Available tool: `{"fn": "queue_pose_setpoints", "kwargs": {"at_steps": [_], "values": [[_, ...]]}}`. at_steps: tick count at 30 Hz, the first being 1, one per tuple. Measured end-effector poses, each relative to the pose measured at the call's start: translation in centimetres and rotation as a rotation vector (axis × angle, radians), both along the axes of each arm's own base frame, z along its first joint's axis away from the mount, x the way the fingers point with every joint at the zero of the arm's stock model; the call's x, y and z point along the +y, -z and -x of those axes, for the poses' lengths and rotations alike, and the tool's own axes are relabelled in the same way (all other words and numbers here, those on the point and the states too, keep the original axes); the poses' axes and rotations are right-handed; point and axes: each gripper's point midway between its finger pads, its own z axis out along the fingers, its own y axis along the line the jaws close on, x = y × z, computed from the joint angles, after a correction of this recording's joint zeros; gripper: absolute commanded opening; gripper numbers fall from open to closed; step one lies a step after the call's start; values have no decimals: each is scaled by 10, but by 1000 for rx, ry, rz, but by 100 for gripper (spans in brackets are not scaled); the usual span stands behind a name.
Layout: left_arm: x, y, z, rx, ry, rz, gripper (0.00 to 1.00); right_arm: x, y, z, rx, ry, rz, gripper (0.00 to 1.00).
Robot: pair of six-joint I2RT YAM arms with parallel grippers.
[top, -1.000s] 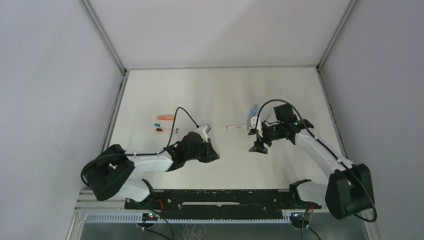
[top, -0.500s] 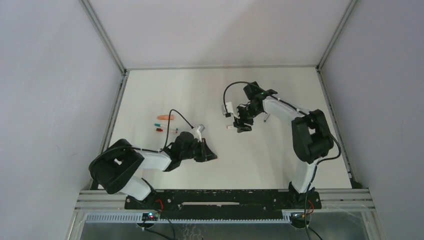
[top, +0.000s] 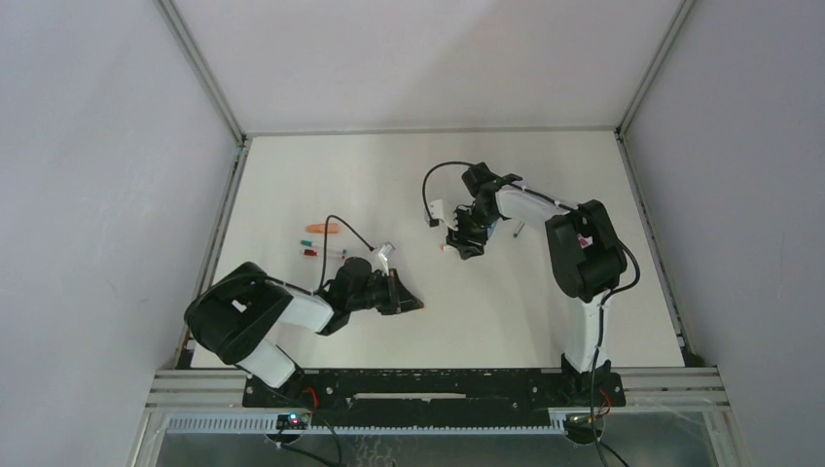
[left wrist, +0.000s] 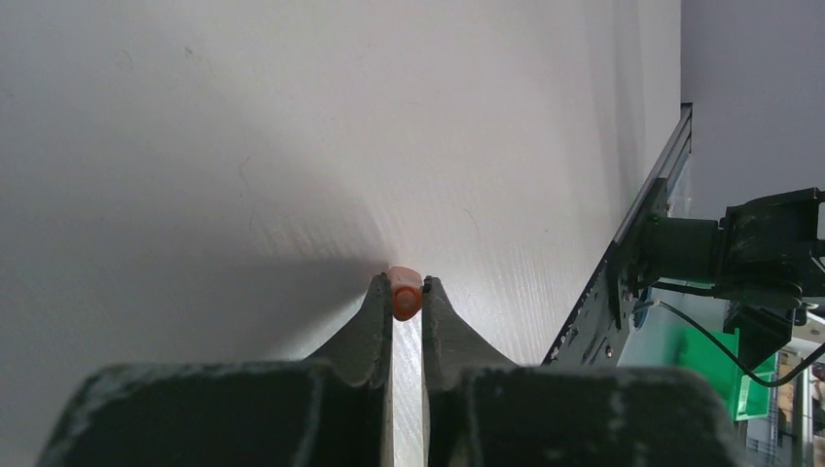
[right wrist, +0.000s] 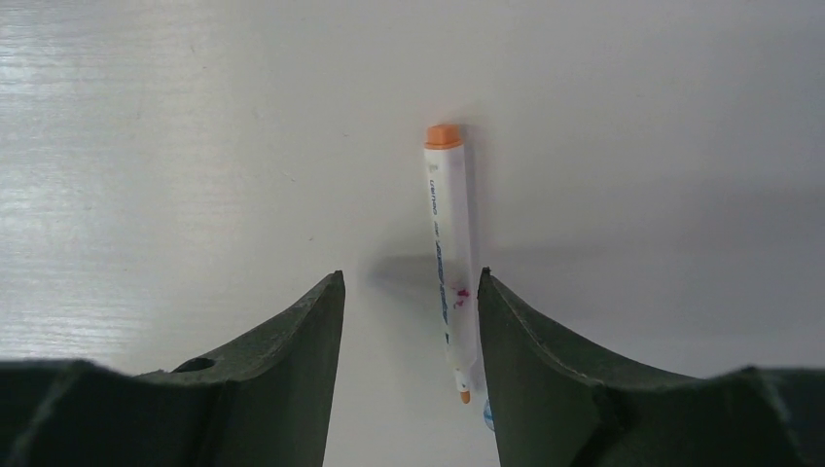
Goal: Insert the pens into the pen caps
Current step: Pick up the pen from the center of the board.
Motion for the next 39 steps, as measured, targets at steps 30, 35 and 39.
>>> {"fn": "queue_pose_setpoints", "kwargs": {"at_steps": [30, 35, 39], "values": [[7, 4, -7, 24, -76, -2, 30, -17, 2, 39, 126, 247, 47, 0], [12, 0, -11, 11, -117, -19, 40, -12, -40, 69, 200, 344, -90, 0], [21, -3, -12, -5, -157, -31, 42, -6, -79, 89, 260, 394, -259, 0]]}}
